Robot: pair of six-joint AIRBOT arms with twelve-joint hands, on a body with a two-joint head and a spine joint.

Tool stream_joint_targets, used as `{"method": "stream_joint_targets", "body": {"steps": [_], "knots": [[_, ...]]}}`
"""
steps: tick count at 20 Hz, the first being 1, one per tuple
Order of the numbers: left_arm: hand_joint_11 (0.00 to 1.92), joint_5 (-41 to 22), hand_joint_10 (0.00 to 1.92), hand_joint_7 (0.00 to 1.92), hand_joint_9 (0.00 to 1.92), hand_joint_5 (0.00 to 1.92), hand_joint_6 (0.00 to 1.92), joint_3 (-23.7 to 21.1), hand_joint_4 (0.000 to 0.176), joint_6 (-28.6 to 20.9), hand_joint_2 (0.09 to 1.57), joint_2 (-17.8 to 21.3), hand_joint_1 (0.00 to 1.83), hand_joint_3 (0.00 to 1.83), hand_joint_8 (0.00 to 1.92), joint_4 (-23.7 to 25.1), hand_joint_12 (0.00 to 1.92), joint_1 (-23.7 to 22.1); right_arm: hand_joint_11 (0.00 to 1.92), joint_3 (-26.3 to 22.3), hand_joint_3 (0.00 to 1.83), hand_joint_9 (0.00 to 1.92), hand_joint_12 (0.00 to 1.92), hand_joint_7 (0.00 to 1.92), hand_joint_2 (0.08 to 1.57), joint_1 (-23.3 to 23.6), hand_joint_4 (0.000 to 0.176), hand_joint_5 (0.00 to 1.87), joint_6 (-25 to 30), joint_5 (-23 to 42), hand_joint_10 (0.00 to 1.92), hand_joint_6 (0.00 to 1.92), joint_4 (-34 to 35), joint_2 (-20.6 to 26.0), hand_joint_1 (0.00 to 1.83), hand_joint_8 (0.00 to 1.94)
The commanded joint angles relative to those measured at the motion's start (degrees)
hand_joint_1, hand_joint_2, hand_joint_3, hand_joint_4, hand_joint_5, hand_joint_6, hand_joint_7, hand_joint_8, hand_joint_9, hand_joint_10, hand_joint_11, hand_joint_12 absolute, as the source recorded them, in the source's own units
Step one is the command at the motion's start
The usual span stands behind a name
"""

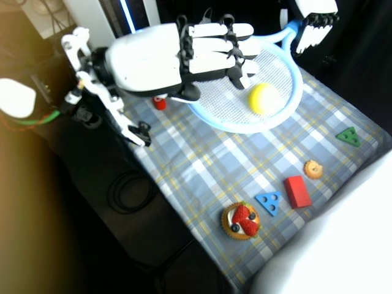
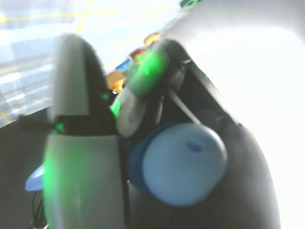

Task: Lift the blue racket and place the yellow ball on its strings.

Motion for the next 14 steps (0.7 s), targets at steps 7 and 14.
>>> {"method": "stream_joint_targets", "body": {"steps": [7,14], "knots": [[1.30,-3.7,1.92,1.35,1.61,0.88,1.92,1.4,0.176,0.1,1.17,-1.1,1.71,0.03,1.92,0.0,1.69,-1.0,0.02,0.0,0.01,0.35,1.12,0.27,1.07,-0.9,0.102,0.18,0.0,6.0,0.00,0.00,4.7,0.0,1.25,0.00],[1.40,-1.0,1.92,1.35,1.58,0.85,1.92,3.1,0.176,1.9,1.23,-3.3,1.58,0.03,1.92,-1.6,1.92,-1.3,0.08,-0.1,0.00,0.37,1.00,0.28,1.10,-2.6,0.055,0.20,0.0,6.2,0.00,0.00,6.7,0.7,1.25,0.00]]}}
